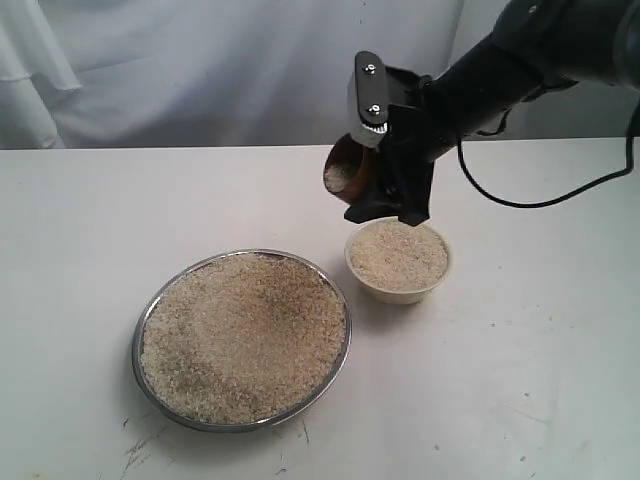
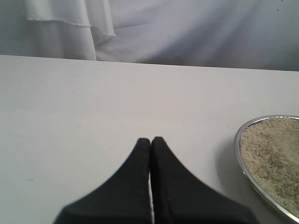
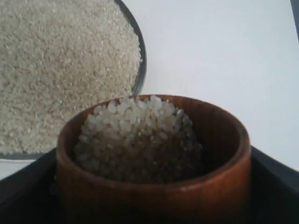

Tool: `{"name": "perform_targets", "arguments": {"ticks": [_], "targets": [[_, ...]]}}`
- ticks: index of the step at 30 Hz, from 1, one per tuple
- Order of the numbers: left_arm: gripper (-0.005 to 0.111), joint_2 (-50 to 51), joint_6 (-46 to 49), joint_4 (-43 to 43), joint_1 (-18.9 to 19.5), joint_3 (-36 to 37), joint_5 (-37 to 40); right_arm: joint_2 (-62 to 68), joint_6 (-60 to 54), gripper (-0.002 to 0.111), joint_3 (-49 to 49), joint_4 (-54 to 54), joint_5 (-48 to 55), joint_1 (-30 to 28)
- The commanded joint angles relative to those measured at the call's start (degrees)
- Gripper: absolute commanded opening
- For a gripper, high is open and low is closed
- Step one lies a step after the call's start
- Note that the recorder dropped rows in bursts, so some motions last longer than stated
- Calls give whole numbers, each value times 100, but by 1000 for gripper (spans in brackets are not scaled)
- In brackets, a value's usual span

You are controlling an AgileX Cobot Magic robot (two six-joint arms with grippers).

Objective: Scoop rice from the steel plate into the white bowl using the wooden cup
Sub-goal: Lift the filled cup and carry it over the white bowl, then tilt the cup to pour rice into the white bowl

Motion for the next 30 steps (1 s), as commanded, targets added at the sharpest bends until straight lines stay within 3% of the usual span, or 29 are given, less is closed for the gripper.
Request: {"name": "perform_targets", "arguments": {"ticks": [1, 16, 30], "targets": [[0, -24, 1, 6, -15, 28, -81, -117, 145, 0, 25, -562, 23, -201], [0, -24, 1, 6, -15, 28, -81, -117, 649, 0, 25, -2710, -382, -195], [0, -24, 1, 6, -15, 28, -81, -105, 1172, 0, 25, -4210, -524, 353]]}}
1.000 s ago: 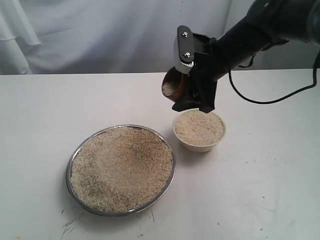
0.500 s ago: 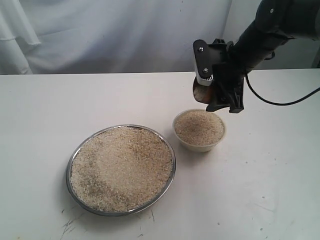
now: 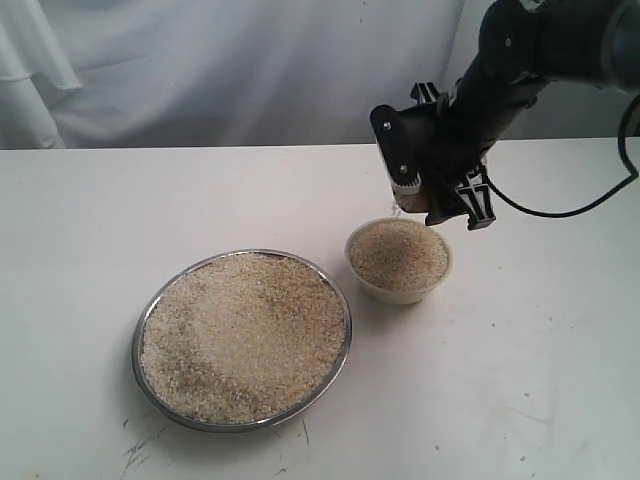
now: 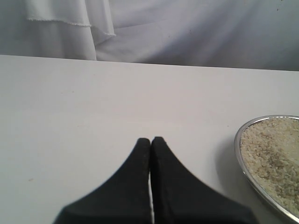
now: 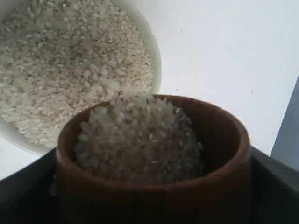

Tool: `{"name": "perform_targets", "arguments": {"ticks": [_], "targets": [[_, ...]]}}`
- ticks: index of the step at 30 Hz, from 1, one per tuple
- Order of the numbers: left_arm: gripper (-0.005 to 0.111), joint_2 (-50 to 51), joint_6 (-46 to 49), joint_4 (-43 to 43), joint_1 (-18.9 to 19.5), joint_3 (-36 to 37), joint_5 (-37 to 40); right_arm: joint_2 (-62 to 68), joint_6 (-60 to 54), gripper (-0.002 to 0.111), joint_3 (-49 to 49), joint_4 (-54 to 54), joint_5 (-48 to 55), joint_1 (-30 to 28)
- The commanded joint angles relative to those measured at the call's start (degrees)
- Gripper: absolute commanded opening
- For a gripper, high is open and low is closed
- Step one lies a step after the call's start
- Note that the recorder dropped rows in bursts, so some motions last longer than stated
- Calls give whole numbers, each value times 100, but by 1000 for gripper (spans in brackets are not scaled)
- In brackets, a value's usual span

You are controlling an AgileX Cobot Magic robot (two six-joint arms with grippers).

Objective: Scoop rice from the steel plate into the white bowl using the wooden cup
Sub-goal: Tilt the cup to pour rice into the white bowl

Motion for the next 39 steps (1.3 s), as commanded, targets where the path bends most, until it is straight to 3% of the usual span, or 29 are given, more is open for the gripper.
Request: {"name": "perform_targets", "arguments": {"ticks": [1, 10, 39], "targets": [[0, -24, 1, 6, -15, 28, -81, -81, 287, 0, 19, -607, -73, 176], [0, -24, 1, 6, -15, 28, -81, 50, 714, 0, 19, -1662, -61, 441], [0, -24, 1, 6, -15, 28, -81, 50, 969, 0, 19, -2914, 339, 1119]]}}
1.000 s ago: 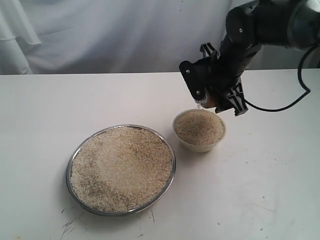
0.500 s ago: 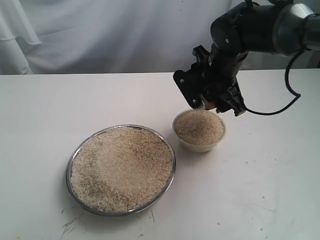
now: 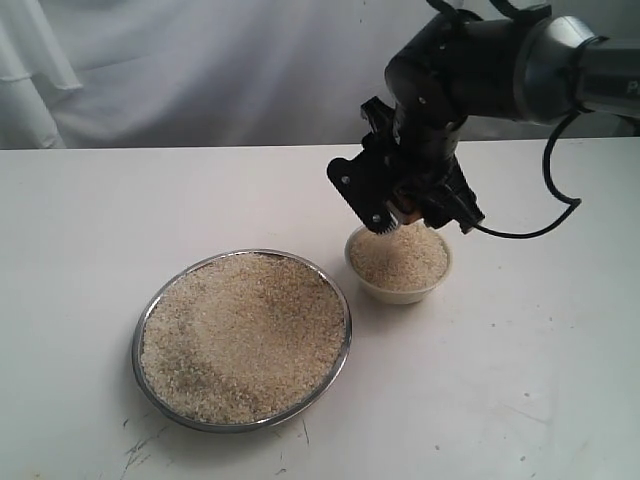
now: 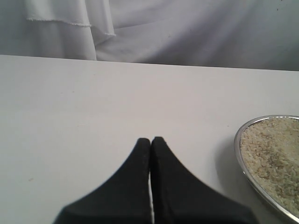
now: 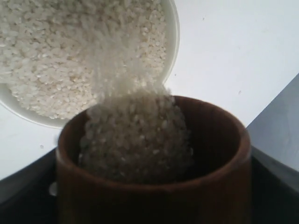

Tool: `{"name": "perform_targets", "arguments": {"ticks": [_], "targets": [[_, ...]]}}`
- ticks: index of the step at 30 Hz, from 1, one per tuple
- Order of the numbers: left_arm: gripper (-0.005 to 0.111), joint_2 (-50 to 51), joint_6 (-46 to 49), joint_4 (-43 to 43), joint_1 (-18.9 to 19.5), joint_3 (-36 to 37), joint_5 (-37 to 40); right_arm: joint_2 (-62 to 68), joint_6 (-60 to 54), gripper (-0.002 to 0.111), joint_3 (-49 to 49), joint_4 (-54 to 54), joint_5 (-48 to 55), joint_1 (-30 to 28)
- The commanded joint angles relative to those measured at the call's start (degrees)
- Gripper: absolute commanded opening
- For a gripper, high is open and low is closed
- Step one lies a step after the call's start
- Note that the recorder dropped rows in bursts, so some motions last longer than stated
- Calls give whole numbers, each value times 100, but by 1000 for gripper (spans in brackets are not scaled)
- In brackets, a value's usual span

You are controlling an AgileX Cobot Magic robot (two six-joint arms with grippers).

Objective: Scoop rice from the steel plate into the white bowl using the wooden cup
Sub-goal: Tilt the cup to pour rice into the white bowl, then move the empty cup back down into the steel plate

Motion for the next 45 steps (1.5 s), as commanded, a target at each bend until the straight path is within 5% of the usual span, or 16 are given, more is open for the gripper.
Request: {"name": "perform_targets", "arguments": {"ticks": [1, 17, 35, 45], "targets": [[0, -24, 1, 6, -15, 28, -81, -48, 21, 0, 32, -243, 106, 52], [0, -24, 1, 6, -15, 28, -81, -48, 512, 0, 538, -1410, -392, 65], [0, -24, 1, 6, -15, 28, -81, -48, 663, 0, 538, -2787, -17, 730], [0, -24, 1, 6, -15, 28, -81, -48, 1336, 0, 538, -2131, -88, 670]]}}
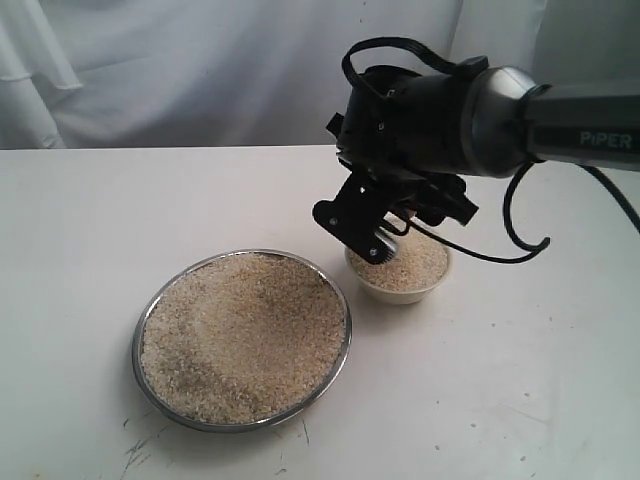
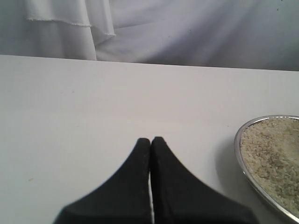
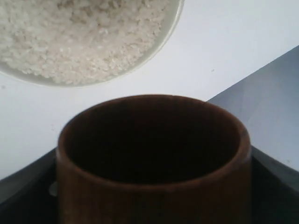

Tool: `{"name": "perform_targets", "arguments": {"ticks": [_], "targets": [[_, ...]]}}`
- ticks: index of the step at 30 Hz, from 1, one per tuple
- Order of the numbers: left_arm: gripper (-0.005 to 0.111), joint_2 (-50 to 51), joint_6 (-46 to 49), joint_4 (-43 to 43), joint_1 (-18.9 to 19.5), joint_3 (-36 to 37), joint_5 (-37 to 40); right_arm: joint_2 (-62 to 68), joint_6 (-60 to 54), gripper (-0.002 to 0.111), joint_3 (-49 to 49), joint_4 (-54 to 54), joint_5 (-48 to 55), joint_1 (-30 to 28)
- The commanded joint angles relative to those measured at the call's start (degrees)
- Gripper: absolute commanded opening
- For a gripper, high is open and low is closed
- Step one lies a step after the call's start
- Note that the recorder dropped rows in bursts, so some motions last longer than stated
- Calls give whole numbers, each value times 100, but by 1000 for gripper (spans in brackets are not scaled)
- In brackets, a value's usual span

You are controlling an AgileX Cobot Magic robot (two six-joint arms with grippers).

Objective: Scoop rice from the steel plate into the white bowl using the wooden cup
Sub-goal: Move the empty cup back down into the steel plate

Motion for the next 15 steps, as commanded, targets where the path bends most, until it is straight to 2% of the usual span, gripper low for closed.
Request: {"name": "perform_targets", "arguments": {"ticks": [1, 7, 10, 13, 15], "targets": [[0, -24, 1, 6, -15, 28, -81, -48, 371, 0, 19, 496, -144, -142], [0, -24, 1, 6, -15, 28, -81, -110, 536, 0, 19, 1848, -982, -155], [0, -24, 1, 6, -15, 28, -81, -61, 7, 0, 19, 2932, -1486, -90], [0, -24, 1, 6, -15, 28, -81, 63, -405, 0, -31, 3056, -1965, 29], [0, -24, 1, 6, -15, 28, -81, 279, -648, 0, -196, 2767, -2381, 212]]}}
